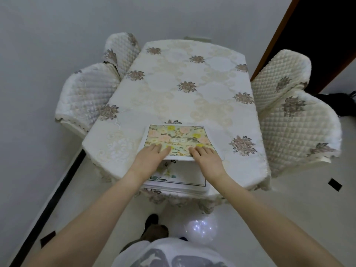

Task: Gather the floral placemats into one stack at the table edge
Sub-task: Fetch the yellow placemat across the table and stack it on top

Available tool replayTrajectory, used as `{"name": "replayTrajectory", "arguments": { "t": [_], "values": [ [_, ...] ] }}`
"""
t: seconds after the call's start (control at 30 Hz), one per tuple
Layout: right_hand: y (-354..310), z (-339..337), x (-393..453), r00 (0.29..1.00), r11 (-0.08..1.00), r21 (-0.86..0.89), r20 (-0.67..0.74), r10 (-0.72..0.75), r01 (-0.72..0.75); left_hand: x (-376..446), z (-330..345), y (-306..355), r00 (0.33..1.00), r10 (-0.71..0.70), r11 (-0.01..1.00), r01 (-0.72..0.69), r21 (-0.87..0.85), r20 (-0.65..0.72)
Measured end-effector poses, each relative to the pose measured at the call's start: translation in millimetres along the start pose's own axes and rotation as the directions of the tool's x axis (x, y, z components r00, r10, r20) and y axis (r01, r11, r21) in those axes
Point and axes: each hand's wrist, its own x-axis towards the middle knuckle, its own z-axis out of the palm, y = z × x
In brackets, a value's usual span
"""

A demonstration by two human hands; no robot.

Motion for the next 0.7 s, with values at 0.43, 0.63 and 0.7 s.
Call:
{"name": "replayTrajectory", "arguments": {
  "t": [0.43, 0.63, 0.7],
  "values": [
    [-17, 42, -2, 0.973, 0.999, 0.028, 0.230, 0.012, -0.019, -6, 48, -10, 0.990, 0.022, 0.999, -0.026, 0.032, 0.139],
    [-19, 53, -2, 0.950, 0.996, 0.090, 0.311, -0.030, 0.002, -9, 71, -19, 0.976, 0.041, 0.999, -0.040, -0.010, 0.214],
    [-16, 54, -4, 0.947, 0.994, 0.107, 0.317, -0.051, 0.018, -12, 76, -20, 0.970, 0.056, 0.998, -0.053, -0.019, 0.237]
  ]
}}
